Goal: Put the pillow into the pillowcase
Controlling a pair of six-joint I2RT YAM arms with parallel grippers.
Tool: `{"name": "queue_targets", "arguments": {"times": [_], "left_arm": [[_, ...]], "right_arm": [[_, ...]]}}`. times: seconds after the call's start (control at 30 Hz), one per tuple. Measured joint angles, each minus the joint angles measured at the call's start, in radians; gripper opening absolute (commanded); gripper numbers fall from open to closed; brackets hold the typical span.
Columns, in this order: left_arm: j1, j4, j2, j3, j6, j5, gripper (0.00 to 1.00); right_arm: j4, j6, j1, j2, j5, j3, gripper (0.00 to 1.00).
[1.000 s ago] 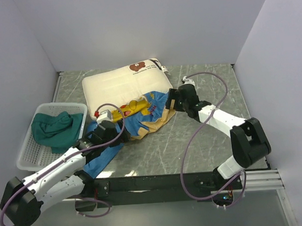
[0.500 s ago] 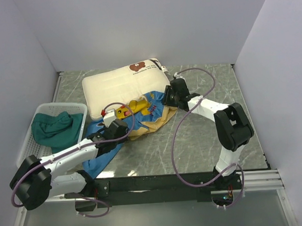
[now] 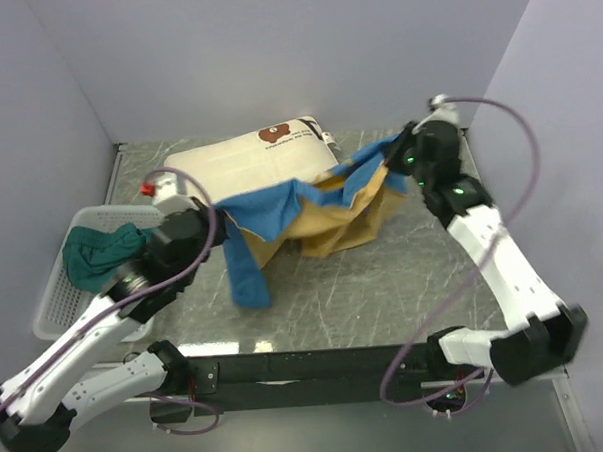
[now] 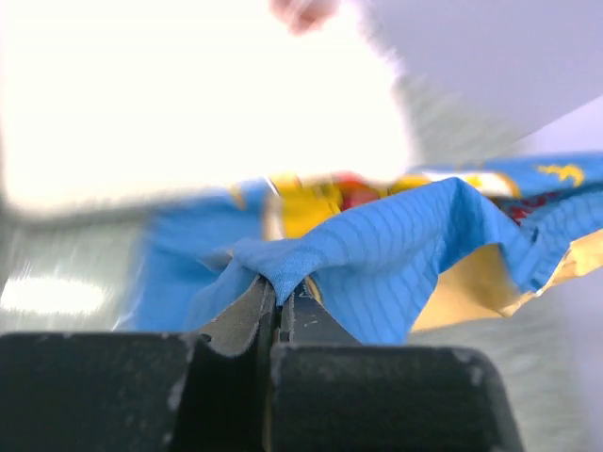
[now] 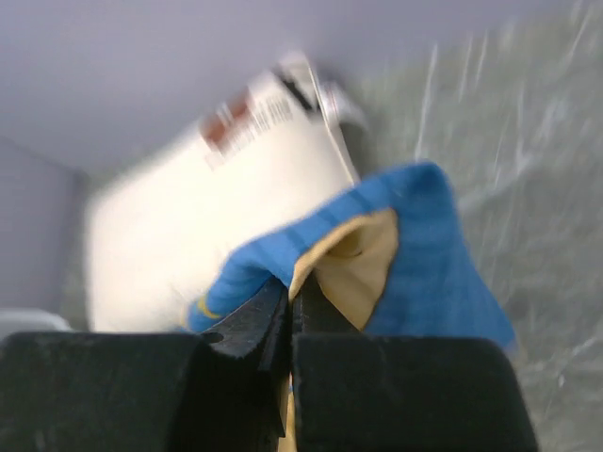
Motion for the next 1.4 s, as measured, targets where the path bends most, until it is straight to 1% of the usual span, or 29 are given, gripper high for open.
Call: {"name": "queue_targets", "arguments": {"times": [0.13,0.23,0.3,0.4,0.5,0.57,0.67,0.73,0.8,0.83,0.9,0.97,1.0,1.07,1.1,1.17,1.23,1.27,1.3,1.4], "left_arm": [[0.000,0.015,-0.121,0.139,0.104,0.029,0.01],[0.000,0.019,-0.189,0.224,0.154,0.055,0.01],[0.000,0.020,-0.221,0.267,0.173,0.072,0.01],[0.000,0.019,-0.253,0.314,0.198,0.109,0.01],[0.000,0.009,-0.260,0.362,0.217,0.153,0.01],[0.000,-0.016,-0.247,0.412,0.223,0.166,0.01],[0.000,-0.039,-0.220,0.457,0.221,0.145,0.01],[0.000,-0.049,-0.187,0.464,0.212,0.105,0.01],[0.000,-0.058,-0.140,0.459,0.200,0.069,0.01],[0.004,-0.065,-0.101,0.453,0.183,0.047,0.01],[0.040,-0.075,-0.013,0.436,0.156,0.052,0.01],[0.156,-0.079,0.084,0.398,0.123,0.105,0.01],[0.217,-0.074,0.119,0.372,0.109,0.140,0.01],[0.396,-0.069,0.202,0.280,0.072,0.217,0.01],[0.455,-0.072,0.228,0.245,0.053,0.235,0.01],[0.571,-0.087,0.274,0.174,0.019,0.261,0.01],[0.629,-0.100,0.284,0.137,-0.008,0.281,0.01],[0.649,-0.100,0.284,0.130,-0.021,0.290,0.03],[0.660,-0.097,0.282,0.128,-0.030,0.297,0.07],[0.680,-0.060,0.276,0.128,-0.041,0.330,0.25]], "right_arm": [[-0.073,-0.032,-0.022,-0.176,0.065,0.172,0.00],[-0.108,-0.057,-0.021,-0.255,0.106,0.270,0.00],[-0.134,-0.071,-0.021,-0.303,0.138,0.309,0.00],[-0.191,-0.087,-0.022,-0.375,0.175,0.324,0.01],[-0.260,-0.096,-0.021,-0.432,0.188,0.346,0.07],[-0.299,-0.102,-0.021,-0.452,0.190,0.375,0.08],[-0.320,-0.111,-0.021,-0.466,0.174,0.393,0.09],[-0.319,-0.116,-0.022,-0.458,0.151,0.384,0.13],[-0.296,-0.119,-0.021,-0.428,0.121,0.353,0.20],[-0.281,-0.120,-0.022,-0.395,0.101,0.329,0.22],[-0.235,-0.126,-0.022,-0.295,0.062,0.283,0.26],[-0.196,-0.135,-0.022,-0.123,0.021,0.256,0.29],[-0.174,-0.140,-0.023,-0.033,-0.004,0.256,0.38],[-0.134,-0.144,-0.026,0.172,-0.051,0.256,0.52],[-0.129,-0.146,-0.028,0.272,-0.071,0.256,0.56],[-0.148,-0.154,-0.029,0.427,-0.095,0.256,0.60],[-0.191,-0.155,-0.029,0.513,-0.110,0.256,0.70],[-0.206,-0.153,-0.029,0.525,-0.114,0.256,0.73],[-0.217,-0.155,-0.029,0.526,-0.114,0.256,0.77],[-0.215,-0.158,-0.029,0.463,-0.097,0.256,0.81]]}}
